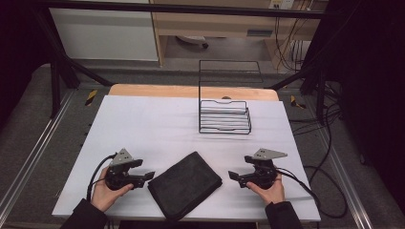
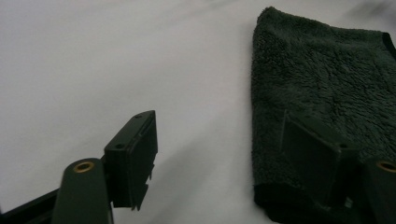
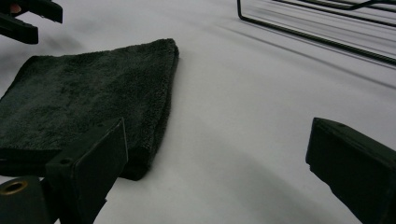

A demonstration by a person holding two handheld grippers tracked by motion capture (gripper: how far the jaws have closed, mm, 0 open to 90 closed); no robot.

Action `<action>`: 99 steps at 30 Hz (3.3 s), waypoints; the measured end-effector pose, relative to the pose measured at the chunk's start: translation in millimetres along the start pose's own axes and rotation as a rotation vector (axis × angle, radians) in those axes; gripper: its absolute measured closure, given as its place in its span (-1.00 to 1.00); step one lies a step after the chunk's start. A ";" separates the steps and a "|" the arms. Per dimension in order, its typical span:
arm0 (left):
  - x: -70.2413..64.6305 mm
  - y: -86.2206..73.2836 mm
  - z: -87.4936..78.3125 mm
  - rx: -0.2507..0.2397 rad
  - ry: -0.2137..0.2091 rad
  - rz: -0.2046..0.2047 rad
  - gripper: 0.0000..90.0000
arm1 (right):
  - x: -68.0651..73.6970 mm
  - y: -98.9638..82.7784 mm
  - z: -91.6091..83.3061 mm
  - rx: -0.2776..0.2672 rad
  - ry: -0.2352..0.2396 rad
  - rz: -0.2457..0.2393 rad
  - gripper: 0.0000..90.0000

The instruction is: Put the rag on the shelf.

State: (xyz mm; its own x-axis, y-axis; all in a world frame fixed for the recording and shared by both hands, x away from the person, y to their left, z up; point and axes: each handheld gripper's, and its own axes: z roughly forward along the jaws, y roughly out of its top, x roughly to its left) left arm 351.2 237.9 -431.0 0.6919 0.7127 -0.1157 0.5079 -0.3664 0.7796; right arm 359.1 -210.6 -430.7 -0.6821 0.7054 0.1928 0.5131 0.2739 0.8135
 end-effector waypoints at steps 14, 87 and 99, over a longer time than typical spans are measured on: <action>-13.7 -4.9 9.0 0.128 -0.064 0.000 0.32 | 30.5 4.5 28.9 0.063 0.008 -0.002 -0.58; -51.3 -5.2 10.8 0.079 -0.070 -0.037 0.39 | 9.1 49.2 74.4 0.109 -0.103 -0.025 0.29; -53.5 -11.5 20.9 0.152 -0.107 -0.092 0.64 | 12.5 29.9 86.3 0.146 -0.065 0.122 0.51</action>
State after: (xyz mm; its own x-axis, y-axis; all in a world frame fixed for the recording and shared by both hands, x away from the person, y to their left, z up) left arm 319.0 191.4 -446.6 0.6852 0.6830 -0.2529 0.6376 -0.3946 0.6617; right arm 410.8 -137.2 -451.3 -0.5780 0.7783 0.2453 0.6632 0.2728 0.6970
